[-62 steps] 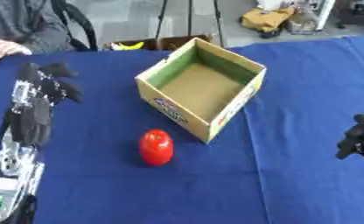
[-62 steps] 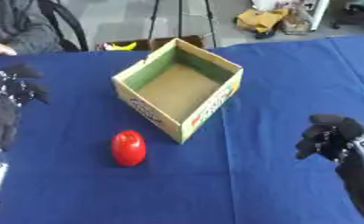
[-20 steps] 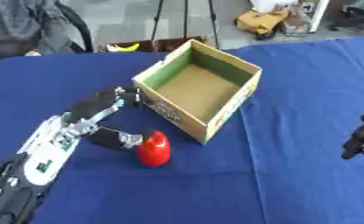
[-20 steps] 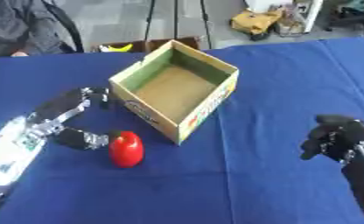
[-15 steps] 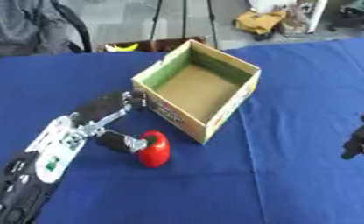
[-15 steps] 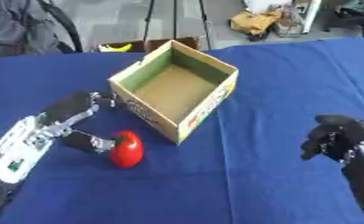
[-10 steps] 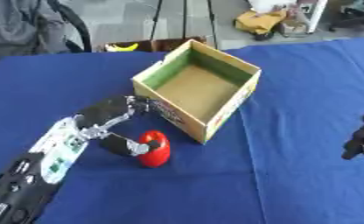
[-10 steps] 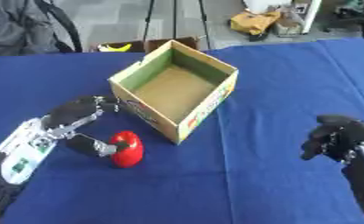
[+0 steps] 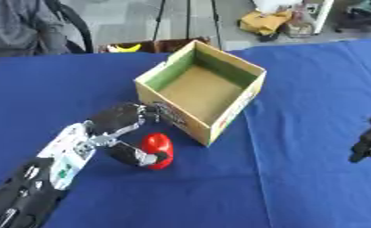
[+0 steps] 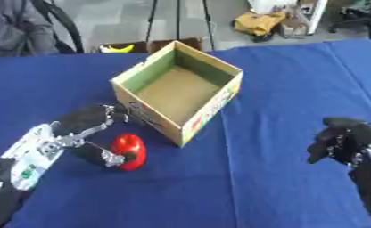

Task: Pick up objects on the table and place them in the box.

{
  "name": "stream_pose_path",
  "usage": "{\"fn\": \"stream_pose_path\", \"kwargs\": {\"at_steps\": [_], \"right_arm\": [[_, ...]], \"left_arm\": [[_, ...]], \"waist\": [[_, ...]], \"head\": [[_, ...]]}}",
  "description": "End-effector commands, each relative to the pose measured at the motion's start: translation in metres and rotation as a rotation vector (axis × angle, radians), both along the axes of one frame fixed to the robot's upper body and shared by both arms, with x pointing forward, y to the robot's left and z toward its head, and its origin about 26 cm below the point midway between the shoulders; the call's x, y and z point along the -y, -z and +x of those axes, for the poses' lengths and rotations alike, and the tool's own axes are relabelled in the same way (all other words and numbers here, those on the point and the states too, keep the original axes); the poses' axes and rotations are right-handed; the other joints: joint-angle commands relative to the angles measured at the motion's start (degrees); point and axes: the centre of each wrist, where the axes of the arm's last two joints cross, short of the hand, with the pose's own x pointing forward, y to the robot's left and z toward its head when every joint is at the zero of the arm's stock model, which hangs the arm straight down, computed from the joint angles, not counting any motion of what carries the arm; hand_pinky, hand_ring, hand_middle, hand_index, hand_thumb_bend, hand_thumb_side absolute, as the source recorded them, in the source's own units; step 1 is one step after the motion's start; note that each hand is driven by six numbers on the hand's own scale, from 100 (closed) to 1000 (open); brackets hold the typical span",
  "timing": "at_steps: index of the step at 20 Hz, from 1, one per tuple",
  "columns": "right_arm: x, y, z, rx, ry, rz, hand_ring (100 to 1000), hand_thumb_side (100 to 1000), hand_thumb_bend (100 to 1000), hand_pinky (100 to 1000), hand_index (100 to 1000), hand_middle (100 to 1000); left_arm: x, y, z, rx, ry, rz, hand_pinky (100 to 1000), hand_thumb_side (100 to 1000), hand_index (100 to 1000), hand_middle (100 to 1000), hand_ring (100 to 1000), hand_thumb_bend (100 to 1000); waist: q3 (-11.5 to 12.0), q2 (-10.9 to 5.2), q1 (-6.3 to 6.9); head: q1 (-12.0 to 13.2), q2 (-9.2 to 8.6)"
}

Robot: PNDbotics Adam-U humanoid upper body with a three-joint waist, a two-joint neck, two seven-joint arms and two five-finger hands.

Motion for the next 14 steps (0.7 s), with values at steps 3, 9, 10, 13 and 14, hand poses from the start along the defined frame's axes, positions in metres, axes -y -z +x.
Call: {"fn": "stream_pose_path", "kwargs": {"at_steps": [3,9,10,13,14], "right_arm": [[0.000,-0.008,-0.001,0.026,-0.013,-0.008,557,740,100,498,749,554],[0.000,-0.008,-0.001,0.025,-0.013,-0.008,557,742,100,498,749,554],[0.000,-0.008,-0.001,0.024,-0.013,-0.008,557,742,100,498,749,554],[0.000,-0.008,-0.001,0.024,-0.013,-0.008,557,745,100,498,749,554],[0.000,-0.008,-0.001,0.024,-0.013,-0.009,557,745,100,498,749,554]], "left_arm": [[0.000,-0.004,0.001,0.005,0.026,0.058,646,775,830,705,631,447],[-0.001,0.003,-0.001,-0.029,0.031,0.116,590,749,831,707,615,474],[-0.001,0.004,-0.001,-0.034,0.030,0.124,586,745,831,707,614,474],[-0.003,0.008,-0.002,-0.055,0.028,0.149,484,647,829,704,586,442],[-0.003,0.009,-0.002,-0.061,0.027,0.154,455,593,828,703,577,404]], "waist": [[-0.07,-0.72,-0.07],[-0.09,-0.72,-0.04],[-0.08,-0.72,-0.04],[-0.05,-0.70,-0.03],[-0.04,-0.71,-0.02]], "head": [[0.18,0.02],[0.17,-0.01],[0.19,0.00],[0.20,0.02],[0.20,0.04]]}}
